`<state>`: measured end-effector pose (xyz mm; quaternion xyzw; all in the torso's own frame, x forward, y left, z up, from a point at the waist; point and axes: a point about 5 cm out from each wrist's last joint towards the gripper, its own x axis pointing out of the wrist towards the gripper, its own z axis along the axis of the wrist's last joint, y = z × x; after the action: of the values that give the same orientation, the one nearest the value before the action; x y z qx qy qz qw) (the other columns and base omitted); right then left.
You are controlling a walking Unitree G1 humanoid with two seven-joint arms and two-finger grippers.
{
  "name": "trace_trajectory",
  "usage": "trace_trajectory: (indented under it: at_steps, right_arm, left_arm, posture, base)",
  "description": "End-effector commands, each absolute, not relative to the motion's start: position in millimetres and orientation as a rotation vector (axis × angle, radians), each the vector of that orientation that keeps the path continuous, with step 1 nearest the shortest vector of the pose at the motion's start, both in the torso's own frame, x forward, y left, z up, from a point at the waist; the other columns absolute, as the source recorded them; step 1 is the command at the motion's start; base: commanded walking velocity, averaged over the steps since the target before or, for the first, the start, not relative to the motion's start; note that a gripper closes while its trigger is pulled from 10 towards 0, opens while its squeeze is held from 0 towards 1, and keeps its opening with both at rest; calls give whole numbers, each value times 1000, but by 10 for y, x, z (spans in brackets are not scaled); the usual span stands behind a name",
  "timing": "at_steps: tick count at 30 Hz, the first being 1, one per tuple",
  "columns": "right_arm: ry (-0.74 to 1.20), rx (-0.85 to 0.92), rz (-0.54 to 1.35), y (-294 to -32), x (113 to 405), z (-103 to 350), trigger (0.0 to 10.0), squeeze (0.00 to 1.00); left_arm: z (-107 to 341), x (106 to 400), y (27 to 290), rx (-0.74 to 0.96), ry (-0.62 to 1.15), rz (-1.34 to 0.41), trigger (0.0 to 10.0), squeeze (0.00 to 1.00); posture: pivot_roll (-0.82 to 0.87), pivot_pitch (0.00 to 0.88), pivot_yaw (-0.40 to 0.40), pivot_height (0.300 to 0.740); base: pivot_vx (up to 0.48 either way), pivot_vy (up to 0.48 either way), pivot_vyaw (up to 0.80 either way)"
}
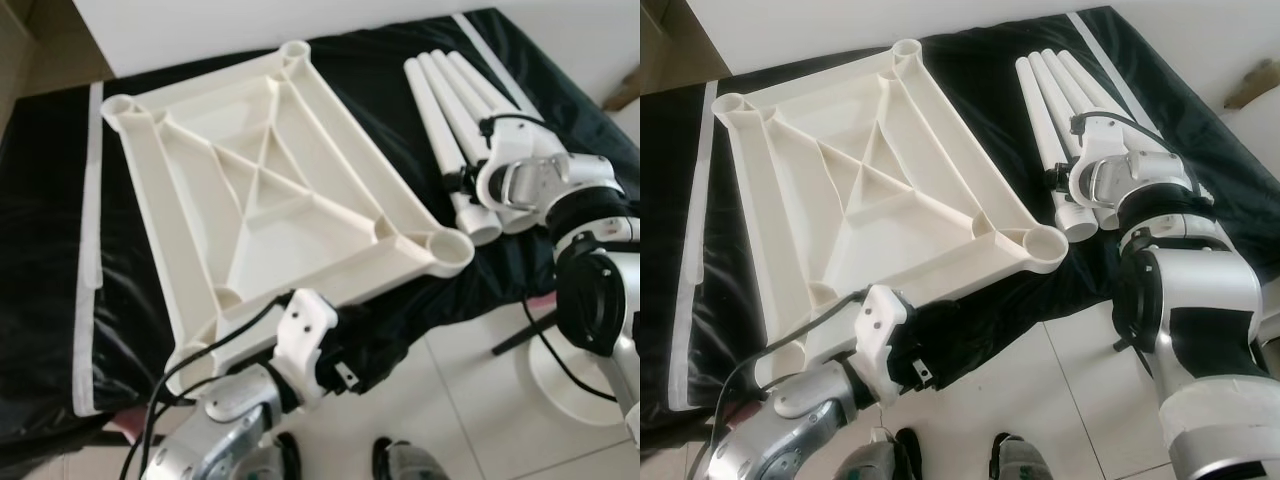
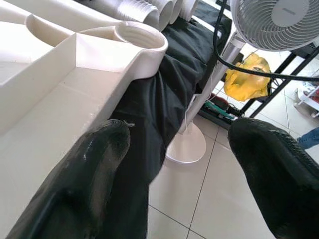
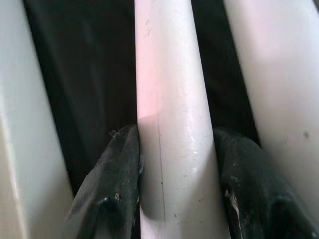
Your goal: Building children table
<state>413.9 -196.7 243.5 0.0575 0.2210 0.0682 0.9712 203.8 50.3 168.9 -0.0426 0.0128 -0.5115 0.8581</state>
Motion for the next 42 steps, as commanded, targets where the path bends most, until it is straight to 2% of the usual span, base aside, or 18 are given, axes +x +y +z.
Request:
trace_trajectory:
  at_steps: [1,6,12,14,15,17,19,25,29,32,34,38,42]
  right_arm:
    - [467,152,190,-1865,4134,2297,10000,0]
    - [257,137,236,-1857,4201,2601,10000,0]
    - [205,138,225,-1886,4209,2674,10000,0]
    - [169,130,214,-1904,4213,2714,10000,0]
    - [100,160,231,-1918,4212,2763,10000,0]
    - [100,160,231,-1918,4212,2763,10000,0]
    - [7,183,236,-1952,4198,2760,10000,0]
    - [-65,262,168,-2043,4161,2574,10000,0]
    - [-81,270,158,-2054,4150,2544,10000,0]
    - [-183,311,180,-1998,4082,2501,10000,0]
    - [-214,322,183,-1981,4055,2491,10000,0]
    - [-266,368,184,-1962,3987,2450,10000,0]
    - [-341,307,229,-1848,3854,2403,10000,0]
  left_arm:
    - [1648,2061,502,-87,40,-1061,10000,0]
    - [1683,2261,505,-147,62,-1015,10000,0]
    - [1750,2362,539,-214,63,-1000,10000,0]
    - [1813,2451,601,-249,40,-989,10000,0]
    - [1894,2629,741,-264,4,-968,10000,0]
    - [1894,2629,741,-264,4,-968,10000,0]
    - [1935,2822,902,-184,-29,-907,10000,0]
    - [2043,3116,1063,-94,-78,-775,10000,0]
    - [2063,3165,1081,-86,-82,-751,10000,0]
    - [2020,3414,1119,16,-42,-636,10000,0]
    - [2015,3480,1126,39,-40,-610,10000,0]
    - [2066,3587,1112,26,-52,-582,10000,0]
    - [2187,3705,1068,-46,-79,-574,10000,0]
  posture:
    - [7,185,43,740]
    - [-3,142,29,740]
    - [-6,121,21,740]
    - [-2,99,10,740]
    - [10,65,0,740]
    - [10,65,0,740]
    - [17,42,0,740]
    - [39,6,-2,740]
    - [41,0,1,740]
    - [44,0,8,740]
    - [43,0,8,740]
    - [39,0,15,740]
    - [39,0,15,740]
  base:
    - [0,0,0]
    - [0,0,0]
    - [0,0,0]
    - [0,0,0]
    - [0,0,0]
    - [0,0,0]
    - [0,0,0]
    - [0,0,0]
    - [0,0,0]
    - [0,0,0]
    - [0,0,0]
    - [0,0,0]
    - [0,0,0]
